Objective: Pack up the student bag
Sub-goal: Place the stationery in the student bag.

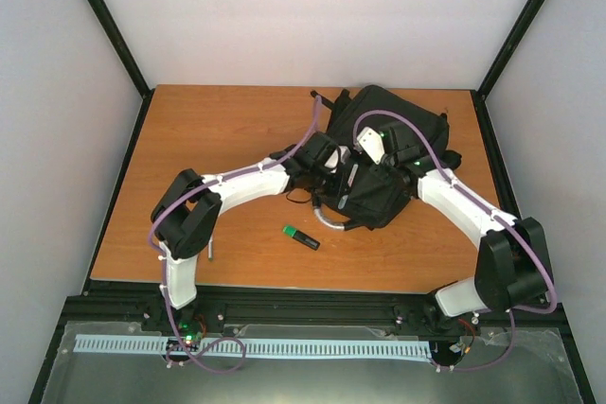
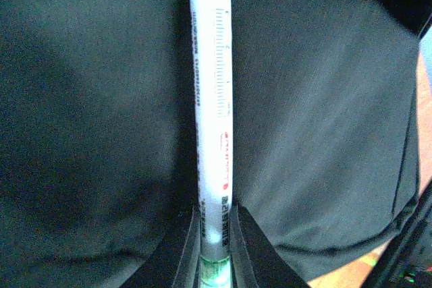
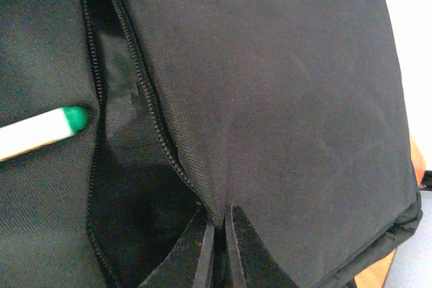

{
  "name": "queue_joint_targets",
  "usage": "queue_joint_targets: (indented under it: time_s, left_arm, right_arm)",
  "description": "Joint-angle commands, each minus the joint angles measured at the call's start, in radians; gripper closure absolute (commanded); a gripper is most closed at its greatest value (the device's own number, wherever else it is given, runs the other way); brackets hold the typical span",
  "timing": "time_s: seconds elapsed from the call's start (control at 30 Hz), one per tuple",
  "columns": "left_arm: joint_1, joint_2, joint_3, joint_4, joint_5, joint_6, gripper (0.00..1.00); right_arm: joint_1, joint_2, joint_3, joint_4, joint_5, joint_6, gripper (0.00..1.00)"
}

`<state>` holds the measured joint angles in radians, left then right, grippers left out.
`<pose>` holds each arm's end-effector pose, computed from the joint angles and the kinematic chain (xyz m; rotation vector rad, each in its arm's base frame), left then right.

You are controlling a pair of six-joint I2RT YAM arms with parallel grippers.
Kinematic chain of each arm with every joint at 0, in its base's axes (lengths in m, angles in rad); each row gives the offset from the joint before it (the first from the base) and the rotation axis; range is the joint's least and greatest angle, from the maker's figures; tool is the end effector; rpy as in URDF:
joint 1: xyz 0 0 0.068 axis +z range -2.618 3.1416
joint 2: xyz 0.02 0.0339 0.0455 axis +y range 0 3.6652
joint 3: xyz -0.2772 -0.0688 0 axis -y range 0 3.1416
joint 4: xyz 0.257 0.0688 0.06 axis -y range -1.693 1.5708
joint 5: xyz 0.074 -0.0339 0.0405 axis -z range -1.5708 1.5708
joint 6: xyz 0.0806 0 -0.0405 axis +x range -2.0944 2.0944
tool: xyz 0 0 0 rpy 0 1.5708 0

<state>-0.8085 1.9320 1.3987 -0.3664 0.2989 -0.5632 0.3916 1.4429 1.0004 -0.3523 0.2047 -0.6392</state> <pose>0.3031 -0.3518 0.1756 0.4646 2.6261 -0.8986 0.3295 0.1183 0.2235 -1.0824 2.1127 -0.3614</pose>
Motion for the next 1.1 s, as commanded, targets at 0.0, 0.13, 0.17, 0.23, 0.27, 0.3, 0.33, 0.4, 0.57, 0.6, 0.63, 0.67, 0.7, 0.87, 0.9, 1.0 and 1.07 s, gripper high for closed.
queue_joint_targets:
  time_s: [0.0,0.13,0.17,0.23,0.27,0.3,0.33,0.4,0.57,0.6,0.63,0.67,0.7,0.87,0.9,1.0,1.07]
  left_arm:
    - [0.056,-0.059,0.073,-0.022,0.125,0.020,0.99]
    - [0.091,-0.070,0.092,-0.031,0.195,-0.004,0.99]
    - [0.094,-0.068,0.099,-0.034,0.208,-0.008,0.99]
    - [0.094,-0.058,0.114,-0.040,0.230,-0.023,0.99]
    - [0.094,-0.052,0.120,-0.037,0.238,-0.034,0.99]
    - [0.094,-0.043,0.124,-0.032,0.245,-0.047,0.99]
    - [0.094,-0.034,0.131,-0.032,0.250,-0.057,0.99]
    - [0.094,-0.018,0.155,-0.034,0.259,-0.077,0.99]
    - [0.094,0.034,0.220,-0.005,0.228,-0.136,0.99]
    - [0.094,0.052,0.237,0.004,0.220,-0.151,0.99]
    - [0.094,0.071,0.254,0.016,0.217,-0.170,0.99]
    - [0.094,0.093,0.270,0.026,0.216,-0.187,0.99]
    - [0.094,0.113,0.284,0.035,0.216,-0.206,0.99]
    - [0.092,0.161,0.298,0.088,0.232,-0.260,0.90]
    - [0.092,0.155,0.292,0.086,0.229,-0.258,0.85]
    - [0.093,0.121,0.268,0.071,0.210,-0.239,0.76]
    - [0.092,0.092,0.253,0.053,0.207,-0.226,0.70]
  right_arm:
    - [0.010,-0.099,0.071,-0.036,-0.141,0.064,0.97]
    - [0.010,-0.154,0.071,-0.079,-0.220,0.083,0.97]
    - [0.010,-0.166,0.067,-0.084,-0.235,0.089,0.97]
    - [0.010,-0.191,0.053,-0.086,-0.253,0.101,0.97]
    - [0.010,-0.198,0.044,-0.085,-0.262,0.104,0.97]
    - [0.010,-0.205,0.036,-0.083,-0.269,0.107,0.97]
    - [0.010,-0.210,0.027,-0.081,-0.276,0.110,0.97]
    - [0.009,-0.218,0.013,-0.074,-0.281,0.114,0.97]
    - [0.009,-0.230,-0.024,-0.054,-0.305,0.123,0.97]
    - [0.008,-0.226,-0.027,-0.051,-0.309,0.128,0.97]
    - [0.006,-0.222,-0.031,-0.047,-0.314,0.131,0.97]
    - [0.003,-0.217,-0.035,-0.042,-0.319,0.137,0.97]
    - [-0.003,-0.211,-0.035,-0.037,-0.328,0.142,0.97]
    - [-0.046,-0.191,-0.039,-0.020,-0.362,0.167,0.97]
    - [-0.052,-0.192,-0.043,-0.017,-0.364,0.169,0.97]
    - [-0.067,-0.201,-0.061,-0.004,-0.373,0.171,0.97]
    - [-0.070,-0.204,-0.071,0.002,-0.376,0.168,0.97]
